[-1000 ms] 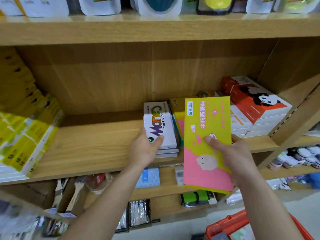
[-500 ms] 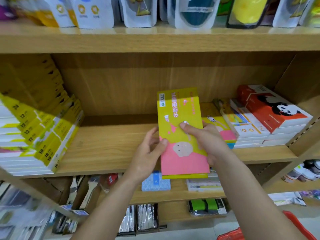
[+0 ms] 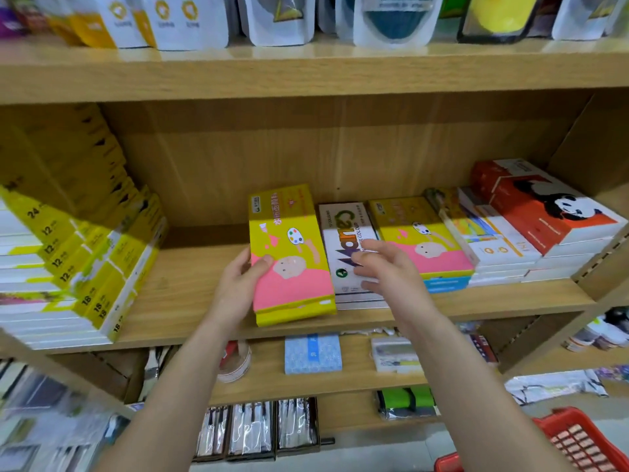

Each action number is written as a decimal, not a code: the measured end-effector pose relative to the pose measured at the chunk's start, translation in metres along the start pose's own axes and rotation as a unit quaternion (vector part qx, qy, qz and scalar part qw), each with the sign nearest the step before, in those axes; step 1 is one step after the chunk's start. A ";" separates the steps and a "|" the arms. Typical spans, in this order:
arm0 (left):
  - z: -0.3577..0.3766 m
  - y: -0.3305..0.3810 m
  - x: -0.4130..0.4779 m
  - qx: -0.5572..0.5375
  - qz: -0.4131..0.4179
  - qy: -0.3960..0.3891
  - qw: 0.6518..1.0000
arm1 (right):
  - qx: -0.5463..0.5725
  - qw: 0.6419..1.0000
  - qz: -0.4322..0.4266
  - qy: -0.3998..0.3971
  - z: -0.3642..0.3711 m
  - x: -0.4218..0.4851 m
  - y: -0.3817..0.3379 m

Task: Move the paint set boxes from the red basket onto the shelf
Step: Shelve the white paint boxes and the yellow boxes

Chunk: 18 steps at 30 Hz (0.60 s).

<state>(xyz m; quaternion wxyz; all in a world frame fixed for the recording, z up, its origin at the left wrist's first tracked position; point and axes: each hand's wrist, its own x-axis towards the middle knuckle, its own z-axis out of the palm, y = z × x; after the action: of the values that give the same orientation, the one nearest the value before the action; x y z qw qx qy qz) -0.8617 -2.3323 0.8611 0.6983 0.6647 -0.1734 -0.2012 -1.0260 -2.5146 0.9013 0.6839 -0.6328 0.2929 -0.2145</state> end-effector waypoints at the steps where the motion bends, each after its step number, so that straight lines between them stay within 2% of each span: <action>1: -0.005 0.000 0.006 0.012 -0.005 0.006 1.000 | 0.004 1.000 0.003 0.008 -0.002 -0.001 0.002; 10: -0.011 -0.012 0.033 0.149 -0.075 -0.029 0.986 | -0.116 0.992 -0.041 0.011 0.008 0.005 0.022; 14: -0.013 -0.008 0.031 0.299 -0.021 0.037 0.953 | -0.156 0.986 -0.060 0.007 0.008 0.006 0.031; 16: -0.010 -0.007 0.020 0.267 -0.039 0.045 0.962 | -0.185 0.980 -0.080 0.009 0.009 0.005 0.036; 18: -0.005 -0.015 0.009 0.243 -0.051 0.012 0.969 | -0.212 0.971 -0.111 0.010 0.008 0.003 0.041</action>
<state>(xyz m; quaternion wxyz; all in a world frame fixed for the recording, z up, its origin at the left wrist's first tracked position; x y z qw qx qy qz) -0.8525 -2.3336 0.8453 0.5071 0.8245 -0.1748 -0.1802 -1.0210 -2.5061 0.8610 0.5034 -0.7897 0.2665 -0.2280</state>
